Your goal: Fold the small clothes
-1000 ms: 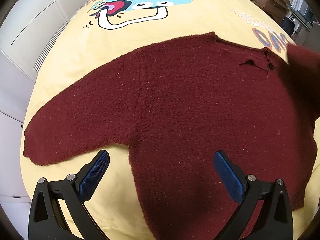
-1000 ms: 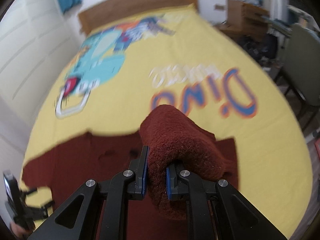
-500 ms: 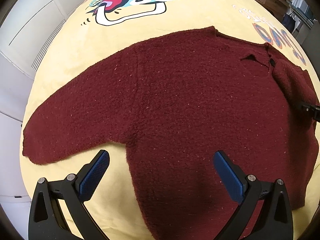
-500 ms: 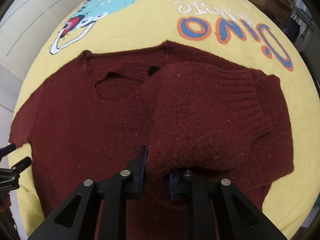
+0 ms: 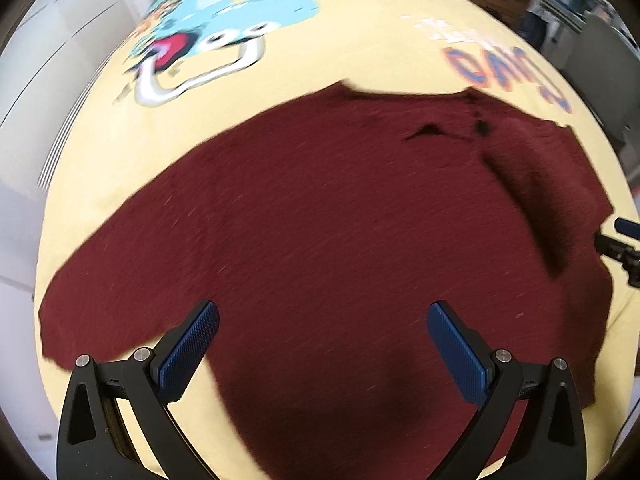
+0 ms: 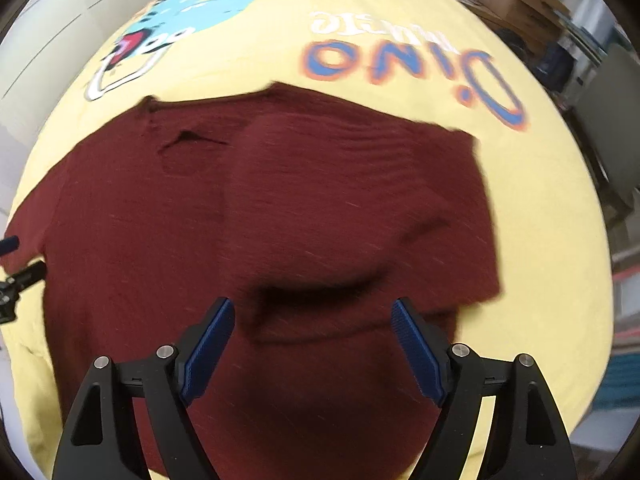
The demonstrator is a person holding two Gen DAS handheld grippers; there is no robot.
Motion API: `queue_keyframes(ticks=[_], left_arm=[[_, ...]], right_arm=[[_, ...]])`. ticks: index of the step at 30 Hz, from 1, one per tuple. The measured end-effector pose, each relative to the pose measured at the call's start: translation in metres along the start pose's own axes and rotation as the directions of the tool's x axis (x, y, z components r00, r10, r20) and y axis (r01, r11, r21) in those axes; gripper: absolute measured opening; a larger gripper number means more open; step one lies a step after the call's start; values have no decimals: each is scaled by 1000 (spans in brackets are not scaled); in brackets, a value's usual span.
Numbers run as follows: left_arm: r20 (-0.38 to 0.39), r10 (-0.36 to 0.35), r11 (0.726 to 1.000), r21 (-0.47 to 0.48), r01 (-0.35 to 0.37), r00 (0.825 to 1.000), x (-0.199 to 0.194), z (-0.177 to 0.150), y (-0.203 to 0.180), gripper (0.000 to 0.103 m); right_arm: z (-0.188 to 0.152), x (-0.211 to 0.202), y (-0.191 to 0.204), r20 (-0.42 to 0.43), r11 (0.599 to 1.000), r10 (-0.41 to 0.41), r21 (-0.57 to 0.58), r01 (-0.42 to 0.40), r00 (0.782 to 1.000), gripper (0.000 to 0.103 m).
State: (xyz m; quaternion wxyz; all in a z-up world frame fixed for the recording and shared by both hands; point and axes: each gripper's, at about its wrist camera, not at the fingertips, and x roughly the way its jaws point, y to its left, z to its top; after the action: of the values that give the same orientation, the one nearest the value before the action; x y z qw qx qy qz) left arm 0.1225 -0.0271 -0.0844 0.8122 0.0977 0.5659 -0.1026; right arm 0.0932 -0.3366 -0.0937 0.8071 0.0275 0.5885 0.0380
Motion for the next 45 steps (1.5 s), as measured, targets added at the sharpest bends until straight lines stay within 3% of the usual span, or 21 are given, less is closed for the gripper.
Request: queue_keyframes(ticks=[6, 15, 18, 19, 25, 27, 28, 29, 31, 35, 45], left_arm=[[24, -90, 984, 158, 85, 996, 0, 31, -68, 102], [16, -120, 903, 417, 102, 993, 13, 59, -177, 102], [8, -97, 873, 481, 82, 995, 23, 61, -210, 102], [1, -61, 867, 496, 52, 998, 28, 61, -217, 102], [-29, 31, 823, 567, -9, 999, 66, 66, -245, 98], [-60, 48, 827, 562, -6, 997, 78, 71, -245, 83], [-77, 60, 835, 550, -8, 995, 84, 74, -243, 70], [-89, 62, 848, 530, -6, 994, 88, 78, -240, 55], [-123, 41, 874, 485, 24, 991, 93, 85, -230, 36], [-133, -8, 909, 412, 62, 991, 90, 94, -199, 15], [-18, -84, 971, 225, 86, 996, 44, 94, -117, 14]], right_arm=[[-17, 4, -45, -23, 993, -21, 118, 24, 1000, 82], [-33, 10, -76, -32, 980, -7, 199, 13, 999, 82], [-37, 12, -81, -36, 977, 1, 213, 6, 999, 82], [-38, 13, -83, -38, 976, 4, 218, 5, 999, 82], [-42, 18, -95, -48, 970, 8, 243, 4, 999, 82], [-44, 20, -98, -53, 969, 6, 249, 7, 999, 82], [-44, 21, -100, -56, 968, 5, 252, 9, 998, 82], [-45, 22, -102, -58, 967, 5, 254, 10, 998, 82], [-46, 24, -105, -62, 966, 3, 257, 13, 998, 82], [-46, 25, -108, -67, 965, 0, 260, 18, 998, 82], [-42, 29, -100, -64, 968, 5, 251, 11, 998, 82]])
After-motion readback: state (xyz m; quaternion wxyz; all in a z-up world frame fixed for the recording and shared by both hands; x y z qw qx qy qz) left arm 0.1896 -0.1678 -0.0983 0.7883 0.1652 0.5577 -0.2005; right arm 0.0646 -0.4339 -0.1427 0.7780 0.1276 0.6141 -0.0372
